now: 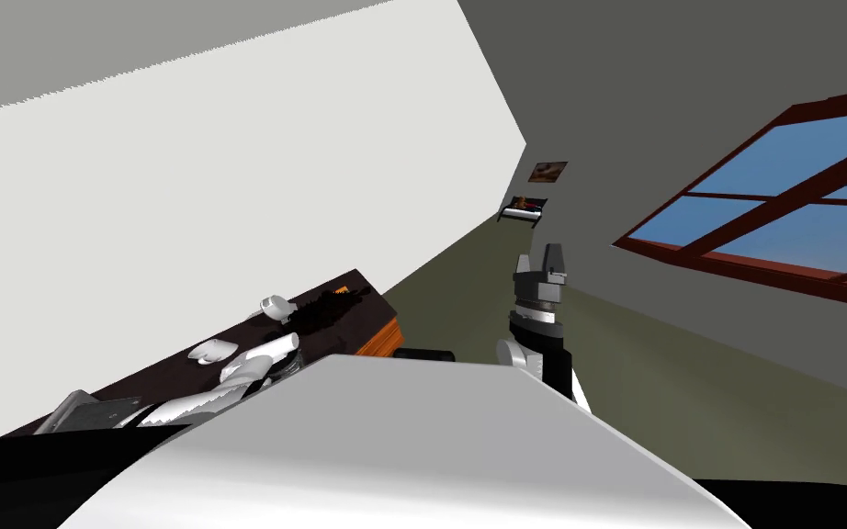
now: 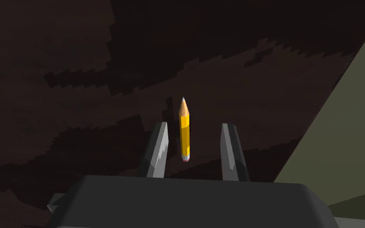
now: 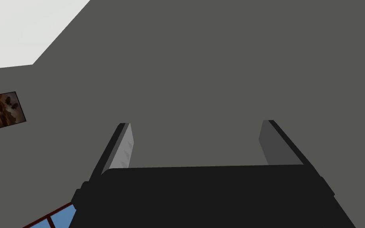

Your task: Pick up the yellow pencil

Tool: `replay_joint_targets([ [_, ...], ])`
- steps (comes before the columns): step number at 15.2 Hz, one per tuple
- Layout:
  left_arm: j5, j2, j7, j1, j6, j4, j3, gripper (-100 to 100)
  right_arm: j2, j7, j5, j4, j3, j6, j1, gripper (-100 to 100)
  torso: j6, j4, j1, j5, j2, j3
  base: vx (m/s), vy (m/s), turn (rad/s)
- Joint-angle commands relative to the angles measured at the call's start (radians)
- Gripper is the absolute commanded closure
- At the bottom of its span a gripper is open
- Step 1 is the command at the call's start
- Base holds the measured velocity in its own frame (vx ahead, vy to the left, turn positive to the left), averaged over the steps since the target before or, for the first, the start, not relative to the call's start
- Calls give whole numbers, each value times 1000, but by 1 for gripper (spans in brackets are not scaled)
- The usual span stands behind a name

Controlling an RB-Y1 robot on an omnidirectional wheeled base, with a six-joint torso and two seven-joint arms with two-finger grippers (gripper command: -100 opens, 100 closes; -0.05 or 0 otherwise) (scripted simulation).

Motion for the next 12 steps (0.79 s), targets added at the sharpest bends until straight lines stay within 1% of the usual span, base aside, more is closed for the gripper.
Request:
replay_joint_targets([
  [1,-5,6,-7,-7,-22,29,-2,-100,0,0,0,0,0,0,0,0,0,0,0,0,0,0,26,-20,6],
  [2,-23,13,1,0,-40,40,-6,-100,0,0,0,0,0,0,0,0,0,0,1,0,1,0,35,-28,14],
  [7,-78,37,24,23,-98,73,-19,-100,0,0,0,0,0,0,0,0,0,0,-1,0,0,0,55,-46,36],
  [8,-61,33,9,12,-91,83,-15,-100,0,0,0,0,0,0,0,0,0,0,-1,0,-1,0,35,-28,21],
  [9,-73,16,30,11,-125,111,-14,-100,0,0,0,0,0,0,0,0,0,0,0,0,0,0,-13,26,-107],
  [12,-88,-10,60,8,-169,151,-11,-100,0,0,0,0,0,0,0,0,1,1,9,2,7,4,-73,102,-183],
])
